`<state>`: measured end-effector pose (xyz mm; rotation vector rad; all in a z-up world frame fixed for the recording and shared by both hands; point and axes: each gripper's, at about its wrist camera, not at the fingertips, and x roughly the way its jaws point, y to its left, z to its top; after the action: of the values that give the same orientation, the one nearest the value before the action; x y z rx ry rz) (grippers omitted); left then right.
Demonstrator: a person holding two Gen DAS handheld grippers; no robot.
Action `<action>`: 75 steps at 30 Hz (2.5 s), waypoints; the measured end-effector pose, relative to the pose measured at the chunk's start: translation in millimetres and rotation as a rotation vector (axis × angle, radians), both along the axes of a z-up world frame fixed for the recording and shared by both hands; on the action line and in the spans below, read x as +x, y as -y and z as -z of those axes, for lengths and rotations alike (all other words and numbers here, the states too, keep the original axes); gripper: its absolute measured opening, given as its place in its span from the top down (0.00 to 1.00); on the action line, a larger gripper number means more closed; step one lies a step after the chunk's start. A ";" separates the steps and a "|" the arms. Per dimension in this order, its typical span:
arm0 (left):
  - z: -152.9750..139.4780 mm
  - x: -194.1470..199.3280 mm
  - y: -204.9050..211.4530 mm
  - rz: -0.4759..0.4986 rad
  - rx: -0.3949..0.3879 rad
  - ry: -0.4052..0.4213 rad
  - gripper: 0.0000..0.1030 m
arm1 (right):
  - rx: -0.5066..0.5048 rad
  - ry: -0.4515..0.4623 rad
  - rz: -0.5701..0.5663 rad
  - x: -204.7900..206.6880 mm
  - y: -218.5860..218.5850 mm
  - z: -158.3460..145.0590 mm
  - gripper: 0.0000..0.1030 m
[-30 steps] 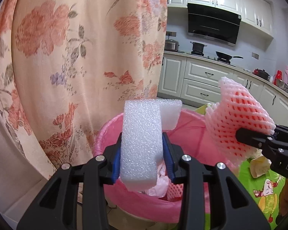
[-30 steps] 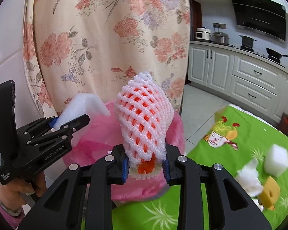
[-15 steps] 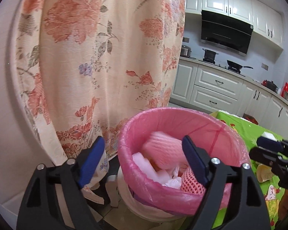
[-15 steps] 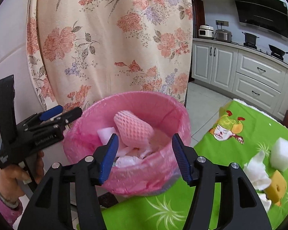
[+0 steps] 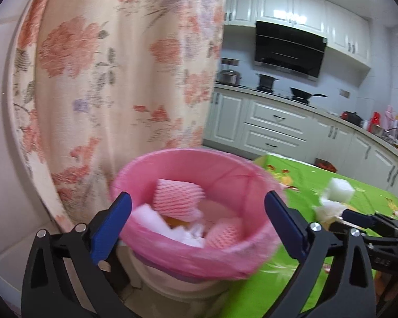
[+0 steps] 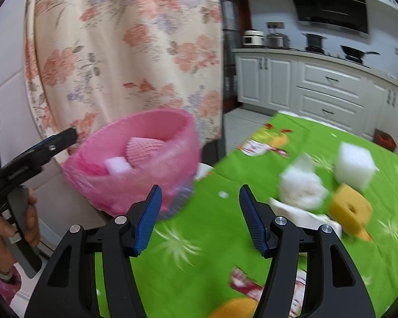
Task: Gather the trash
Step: 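Return both tools to the table toward the yellow sponge and tissues, then grasp the tissue packet with the left tool while the right tool grasps the yellow sponge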
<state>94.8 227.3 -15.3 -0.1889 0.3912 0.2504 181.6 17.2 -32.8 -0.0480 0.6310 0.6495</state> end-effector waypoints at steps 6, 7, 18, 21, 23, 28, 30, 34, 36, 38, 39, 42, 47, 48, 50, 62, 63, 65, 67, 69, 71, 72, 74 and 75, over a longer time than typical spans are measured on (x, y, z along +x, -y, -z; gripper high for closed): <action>8.7 4.3 53.4 0.103 -0.007 0.005 0.05 | -0.003 0.022 0.074 -4.6 48.0 3.5 0.43; 11.2 6.4 63.8 0.121 0.004 -0.001 0.05 | -0.007 0.023 0.085 -5.0 55.1 4.3 0.43; 35.7 40.8 144.7 0.252 0.020 -0.074 0.05 | -0.012 -0.012 0.246 16.4 133.1 23.4 0.42; 40.8 49.2 159.9 0.269 0.022 -0.093 0.05 | -0.022 -0.032 0.281 31.2 143.6 31.4 0.42; 43.4 53.1 167.4 0.277 0.022 -0.101 0.05 | -0.035 -0.047 0.290 42.0 145.4 36.0 0.42; 46.8 59.4 181.1 0.294 0.032 -0.110 0.05 | -0.064 -0.095 0.280 67.2 141.8 43.1 0.39; 48.5 62.5 184.9 0.299 0.041 -0.118 0.05 | -0.081 -0.104 0.273 75.6 138.5 44.4 0.39; 52.2 68.4 187.6 0.296 0.039 -0.127 0.05 | -0.125 -0.127 0.262 88.7 130.8 50.1 0.38; 53.9 73.3 187.7 0.293 0.027 -0.133 0.05 | -0.132 -0.138 0.255 93.9 128.9 51.8 0.38; 55.9 79.4 188.4 0.288 0.018 -0.142 0.05 | -0.145 -0.146 0.245 100.1 126.0 53.3 0.36; 56.9 81.5 189.4 0.287 0.016 -0.147 0.05 | -0.154 -0.150 0.237 103.9 124.1 54.4 0.35; 60.3 85.9 192.2 0.280 0.018 -0.156 0.05 | -0.172 -0.170 0.219 114.1 120.0 58.0 0.34; 63.6 91.9 192.0 0.258 -0.002 -0.173 0.05 | -0.173 -0.197 0.190 129.0 116.7 61.8 0.34; 63.8 93.4 191.9 0.251 -0.008 -0.175 0.05 | -0.166 -0.204 0.176 129.9 116.8 62.5 0.36; 64.1 96.6 193.1 0.241 -0.017 -0.183 0.05 | -0.151 -0.210 0.148 128.0 118.7 63.1 0.46; 60.7 93.9 206.7 0.188 0.041 -0.181 0.05 | -0.111 -0.198 -0.085 73.7 126.6 56.7 0.55; 60.5 90.7 204.7 0.182 0.043 -0.180 0.05 | -0.112 -0.193 -0.093 67.5 125.9 55.8 0.55; 61.6 84.9 200.2 0.177 0.041 -0.186 0.05 | -0.105 -0.189 -0.110 55.2 124.8 54.7 0.55; 63.1 79.9 195.9 0.171 0.036 -0.193 0.05 | -0.091 -0.188 -0.131 43.2 123.4 53.3 0.55; 62.9 74.3 192.8 0.167 0.024 -0.196 0.05 | -0.086 -0.189 -0.159 29.4 120.5 52.8 0.55; 62.9 71.0 190.1 0.163 0.021 -0.197 0.05 | -0.106 -0.174 -0.183 15.7 114.5 52.1 0.55; 62.4 69.0 189.1 0.159 0.022 -0.198 0.05 | -0.113 -0.165 -0.186 9.4 114.1 51.8 0.55; 62.2 66.0 188.8 0.147 0.023 -0.204 0.05 | -0.107 -0.160 -0.171 0.2 117.1 50.4 0.55; 62.7 66.0 189.3 0.146 0.021 -0.209 0.05 | -0.100 -0.158 -0.152 -1.4 120.1 49.5 0.55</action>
<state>160.8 37.9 -78.0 -0.1131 0.6073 0.1305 180.2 -102.9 -82.3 -0.1397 0.8178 0.7736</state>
